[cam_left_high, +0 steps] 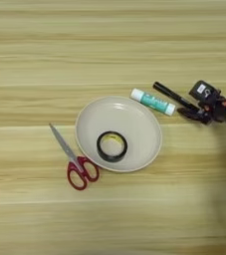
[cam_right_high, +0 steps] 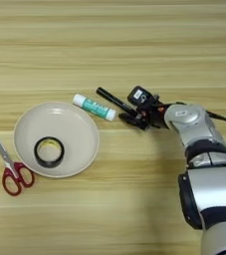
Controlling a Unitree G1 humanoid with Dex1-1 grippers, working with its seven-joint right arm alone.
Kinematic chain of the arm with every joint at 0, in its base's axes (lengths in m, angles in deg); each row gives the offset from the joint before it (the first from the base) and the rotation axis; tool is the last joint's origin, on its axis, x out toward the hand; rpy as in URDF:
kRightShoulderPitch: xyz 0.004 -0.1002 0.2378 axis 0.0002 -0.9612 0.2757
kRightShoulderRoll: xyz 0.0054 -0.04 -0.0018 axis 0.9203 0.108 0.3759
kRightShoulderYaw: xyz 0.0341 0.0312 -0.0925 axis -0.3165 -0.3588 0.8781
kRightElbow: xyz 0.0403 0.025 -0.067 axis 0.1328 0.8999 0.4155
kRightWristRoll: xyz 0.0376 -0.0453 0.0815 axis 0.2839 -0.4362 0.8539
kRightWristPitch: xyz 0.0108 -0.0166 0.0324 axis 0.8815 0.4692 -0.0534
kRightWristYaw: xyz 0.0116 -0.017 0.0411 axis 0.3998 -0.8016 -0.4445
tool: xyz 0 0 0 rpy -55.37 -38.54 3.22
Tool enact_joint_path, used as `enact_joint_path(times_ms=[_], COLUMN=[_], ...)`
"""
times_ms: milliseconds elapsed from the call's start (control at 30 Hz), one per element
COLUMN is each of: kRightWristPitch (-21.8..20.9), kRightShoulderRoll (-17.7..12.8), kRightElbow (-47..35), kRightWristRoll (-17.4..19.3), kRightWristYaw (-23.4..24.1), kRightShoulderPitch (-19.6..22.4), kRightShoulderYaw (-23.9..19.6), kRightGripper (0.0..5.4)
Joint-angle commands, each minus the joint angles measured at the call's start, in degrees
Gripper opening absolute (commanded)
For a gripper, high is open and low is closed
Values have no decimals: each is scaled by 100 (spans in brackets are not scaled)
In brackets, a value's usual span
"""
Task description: Move the objects on the table
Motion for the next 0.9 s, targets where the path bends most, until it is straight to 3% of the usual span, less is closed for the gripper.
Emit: enact_joint_path(times_ms=[33,367,900], kRightWristPitch=[-36,-93,-203], kRightShoulderRoll=[-206,-224,-494], kRightElbow=[-215,-280,-499], kRightWristRoll=[82,85,-47], kRightWristYaw=[174,206,401], kRightShoulderPitch=[537,602,695], kRightShoulderYaw=[-81,-91,-69], kRightGripper=[403,532,537])
